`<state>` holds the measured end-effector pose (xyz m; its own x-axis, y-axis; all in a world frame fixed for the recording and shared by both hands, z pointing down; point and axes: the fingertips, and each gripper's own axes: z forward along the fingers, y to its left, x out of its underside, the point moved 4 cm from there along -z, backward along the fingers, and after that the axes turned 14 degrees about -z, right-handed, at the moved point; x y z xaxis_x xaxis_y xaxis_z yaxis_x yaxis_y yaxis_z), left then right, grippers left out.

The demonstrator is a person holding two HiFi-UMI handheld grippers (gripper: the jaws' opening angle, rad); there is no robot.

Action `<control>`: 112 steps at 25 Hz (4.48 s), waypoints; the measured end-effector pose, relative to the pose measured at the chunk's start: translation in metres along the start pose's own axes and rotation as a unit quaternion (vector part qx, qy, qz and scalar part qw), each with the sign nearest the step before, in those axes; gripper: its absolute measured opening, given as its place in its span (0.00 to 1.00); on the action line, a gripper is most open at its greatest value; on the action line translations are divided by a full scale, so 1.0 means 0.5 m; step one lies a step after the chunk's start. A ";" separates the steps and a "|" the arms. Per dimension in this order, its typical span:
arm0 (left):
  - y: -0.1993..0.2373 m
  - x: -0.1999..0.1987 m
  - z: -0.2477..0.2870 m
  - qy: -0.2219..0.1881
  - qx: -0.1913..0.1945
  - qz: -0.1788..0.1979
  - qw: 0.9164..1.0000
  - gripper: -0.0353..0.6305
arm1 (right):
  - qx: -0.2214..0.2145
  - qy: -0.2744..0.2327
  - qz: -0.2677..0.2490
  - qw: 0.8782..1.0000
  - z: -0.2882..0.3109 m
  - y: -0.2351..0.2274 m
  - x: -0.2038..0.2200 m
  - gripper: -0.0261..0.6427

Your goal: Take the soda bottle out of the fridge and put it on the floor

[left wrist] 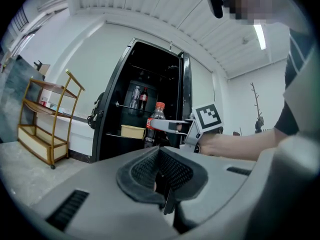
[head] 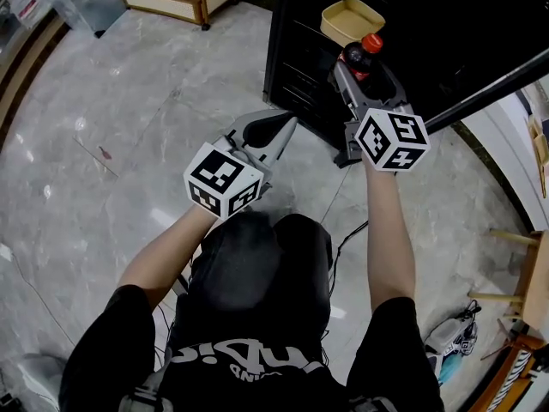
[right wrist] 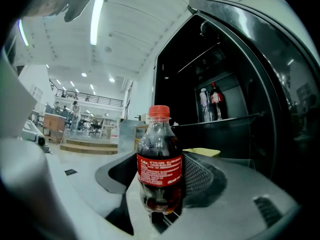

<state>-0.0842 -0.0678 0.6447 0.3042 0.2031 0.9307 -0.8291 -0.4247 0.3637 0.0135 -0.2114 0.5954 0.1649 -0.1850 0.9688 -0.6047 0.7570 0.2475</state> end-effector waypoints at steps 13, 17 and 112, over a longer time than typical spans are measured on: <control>0.020 0.110 -0.016 0.018 0.025 -0.002 1.000 0.06 | -0.006 0.019 0.018 1.000 -0.021 0.082 0.230 0.48; 0.036 0.151 -0.012 0.028 0.024 -0.007 0.999 0.06 | -0.007 0.026 0.022 0.999 -0.023 0.099 0.294 0.48; 0.089 0.336 0.070 0.092 0.038 -0.098 0.990 0.06 | -0.056 0.076 0.041 0.995 -0.094 0.194 0.622 0.51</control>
<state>-0.0535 -0.0834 0.8189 0.3596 0.4421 0.8218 -0.7225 -0.4255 0.5450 0.0428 -0.1657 0.9202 0.2399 -0.0282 0.9704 -0.5321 0.8322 0.1557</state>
